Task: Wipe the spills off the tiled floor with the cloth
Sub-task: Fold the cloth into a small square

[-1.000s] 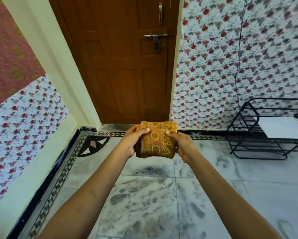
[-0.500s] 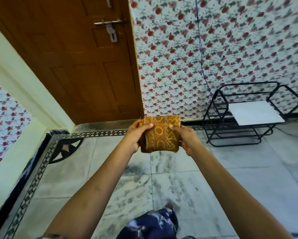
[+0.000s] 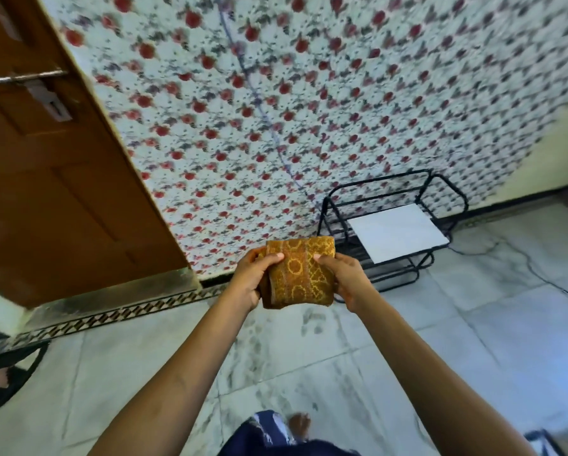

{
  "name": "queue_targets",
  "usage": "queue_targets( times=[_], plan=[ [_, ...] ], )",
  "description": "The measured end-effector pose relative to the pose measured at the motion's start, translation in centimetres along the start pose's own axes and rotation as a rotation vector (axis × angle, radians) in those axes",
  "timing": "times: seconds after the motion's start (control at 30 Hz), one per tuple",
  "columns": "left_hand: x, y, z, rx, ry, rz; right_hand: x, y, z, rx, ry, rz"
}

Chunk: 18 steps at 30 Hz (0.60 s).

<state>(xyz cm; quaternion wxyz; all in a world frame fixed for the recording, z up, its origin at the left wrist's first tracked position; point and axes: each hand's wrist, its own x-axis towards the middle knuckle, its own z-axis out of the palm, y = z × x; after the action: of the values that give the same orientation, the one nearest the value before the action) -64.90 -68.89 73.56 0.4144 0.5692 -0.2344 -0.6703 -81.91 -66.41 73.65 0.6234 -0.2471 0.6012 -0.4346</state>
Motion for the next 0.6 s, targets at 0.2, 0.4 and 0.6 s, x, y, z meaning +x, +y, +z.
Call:
queue_targets(
  times=[0.2,0.4,0.6],
  plan=[
    [5.9,0.9,9.8,0.042,-0.048,-0.03,6.3,-4.6,-7.6,0.038,0.038,0.008],
    [11.7,0.7,20.5,0.07,-0.015,-0.032,13.7,-9.1,-16.3,0.006,0.036,-0.002],
    [16.7,-0.5,32.0,0.045,0.038,-0.06,20.2,-14.1,-26.2,-0.028,0.003,0.018]
  ],
)
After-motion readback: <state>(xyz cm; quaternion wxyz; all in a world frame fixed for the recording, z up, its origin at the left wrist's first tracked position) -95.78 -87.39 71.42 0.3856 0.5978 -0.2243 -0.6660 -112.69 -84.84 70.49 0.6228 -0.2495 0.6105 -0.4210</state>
